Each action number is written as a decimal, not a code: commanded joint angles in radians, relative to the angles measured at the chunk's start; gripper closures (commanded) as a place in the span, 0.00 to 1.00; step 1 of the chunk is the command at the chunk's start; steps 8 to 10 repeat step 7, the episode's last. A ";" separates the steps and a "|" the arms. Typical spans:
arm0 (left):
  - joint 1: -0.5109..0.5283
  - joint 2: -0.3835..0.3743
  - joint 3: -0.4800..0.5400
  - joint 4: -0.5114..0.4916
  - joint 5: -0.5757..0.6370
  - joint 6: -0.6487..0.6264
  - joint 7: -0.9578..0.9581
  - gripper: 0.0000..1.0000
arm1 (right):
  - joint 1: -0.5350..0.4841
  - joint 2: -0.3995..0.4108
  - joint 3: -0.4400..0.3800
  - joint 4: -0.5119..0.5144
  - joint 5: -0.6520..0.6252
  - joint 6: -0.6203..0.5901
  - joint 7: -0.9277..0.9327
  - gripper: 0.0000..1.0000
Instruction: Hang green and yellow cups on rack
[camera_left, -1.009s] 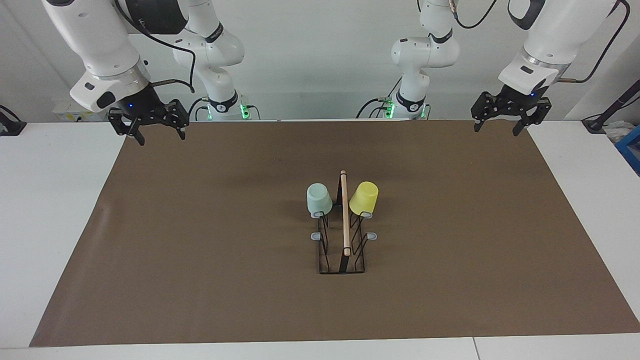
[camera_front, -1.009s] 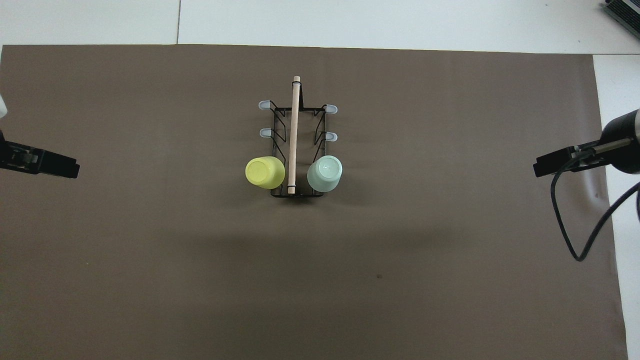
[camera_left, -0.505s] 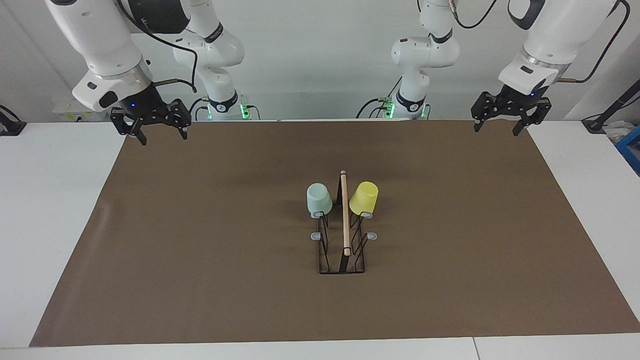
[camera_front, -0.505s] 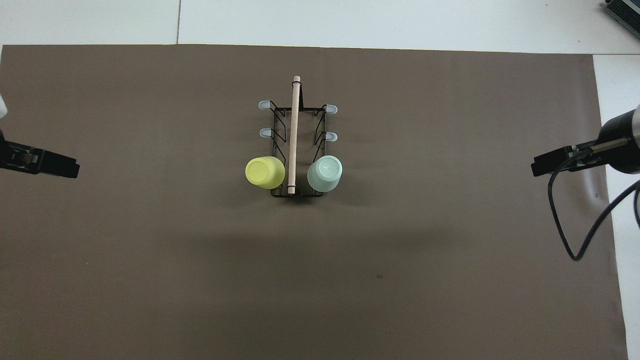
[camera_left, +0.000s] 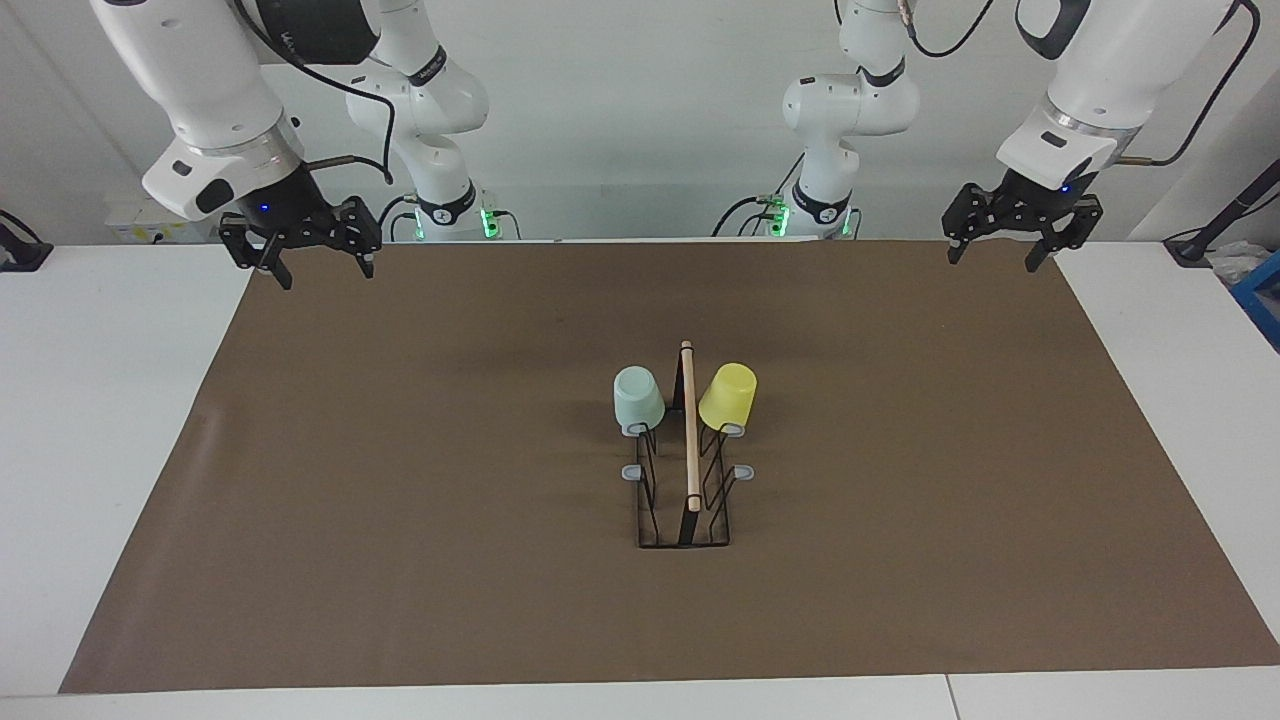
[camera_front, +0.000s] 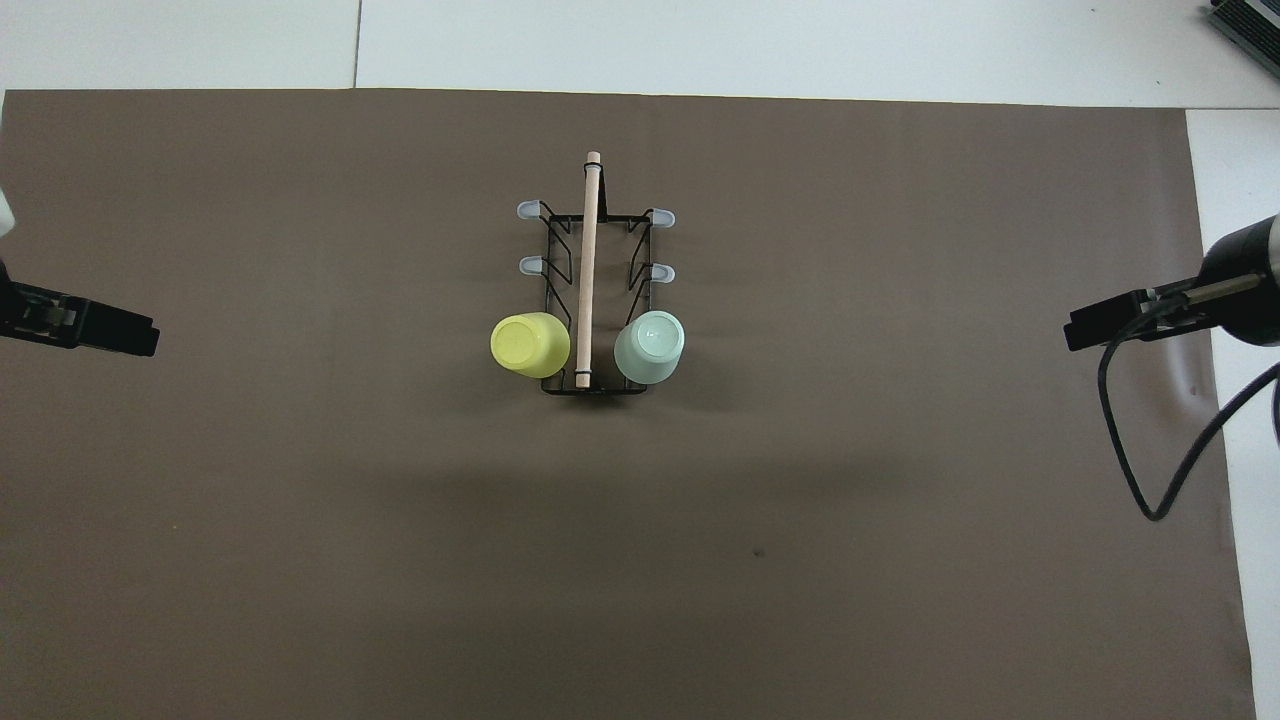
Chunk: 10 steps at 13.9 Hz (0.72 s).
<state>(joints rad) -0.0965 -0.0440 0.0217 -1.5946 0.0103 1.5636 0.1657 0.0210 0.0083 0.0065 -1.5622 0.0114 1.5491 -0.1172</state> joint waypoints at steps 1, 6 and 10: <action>0.015 -0.025 -0.011 -0.024 -0.004 0.012 0.012 0.00 | -0.010 0.013 0.015 0.027 -0.024 -0.024 0.022 0.00; 0.015 -0.025 -0.011 -0.022 -0.004 0.012 0.012 0.00 | -0.009 0.016 0.015 0.042 -0.025 -0.032 0.022 0.00; 0.015 -0.025 -0.011 -0.024 -0.004 0.010 0.012 0.00 | -0.009 0.018 0.015 0.048 -0.025 -0.037 0.022 0.00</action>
